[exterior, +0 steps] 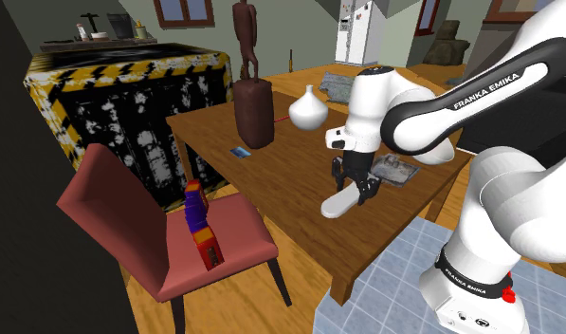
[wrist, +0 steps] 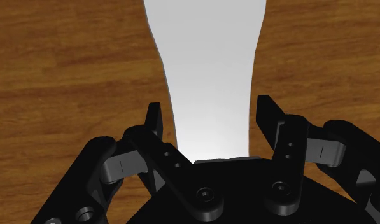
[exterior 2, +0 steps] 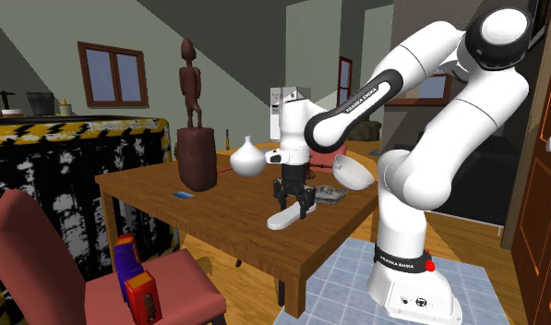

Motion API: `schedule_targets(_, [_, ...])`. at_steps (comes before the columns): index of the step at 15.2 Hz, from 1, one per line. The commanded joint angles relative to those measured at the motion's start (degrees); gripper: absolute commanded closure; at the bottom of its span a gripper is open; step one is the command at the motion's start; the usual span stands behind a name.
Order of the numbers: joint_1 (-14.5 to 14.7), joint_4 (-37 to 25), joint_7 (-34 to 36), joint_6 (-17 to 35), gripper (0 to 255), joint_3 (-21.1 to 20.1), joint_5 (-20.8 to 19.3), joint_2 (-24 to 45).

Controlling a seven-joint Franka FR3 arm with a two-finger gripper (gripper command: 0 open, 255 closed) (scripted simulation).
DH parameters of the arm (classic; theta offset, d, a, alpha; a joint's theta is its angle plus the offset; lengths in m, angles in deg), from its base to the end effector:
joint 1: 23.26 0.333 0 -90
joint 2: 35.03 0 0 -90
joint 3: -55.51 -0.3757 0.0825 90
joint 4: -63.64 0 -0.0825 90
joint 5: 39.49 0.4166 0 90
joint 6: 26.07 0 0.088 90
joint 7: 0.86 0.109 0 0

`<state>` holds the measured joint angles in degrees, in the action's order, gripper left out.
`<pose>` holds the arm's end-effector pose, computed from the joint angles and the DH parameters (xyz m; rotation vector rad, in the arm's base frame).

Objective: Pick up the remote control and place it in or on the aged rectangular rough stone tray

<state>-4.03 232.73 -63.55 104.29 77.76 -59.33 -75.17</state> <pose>0.2899 -0.0055 0.3562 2.4337 1.9518 0.0065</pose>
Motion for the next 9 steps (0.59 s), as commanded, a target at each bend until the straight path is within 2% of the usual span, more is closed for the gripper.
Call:
schedule_targets(1, [0.04, -0.58, -0.08, -1.71, 255, -0.34, 0.32, -1.15])
schedule_targets(9, [0.53, -4.5, -0.42, -10.29, 255, -2.18, 2.18, -5.89])
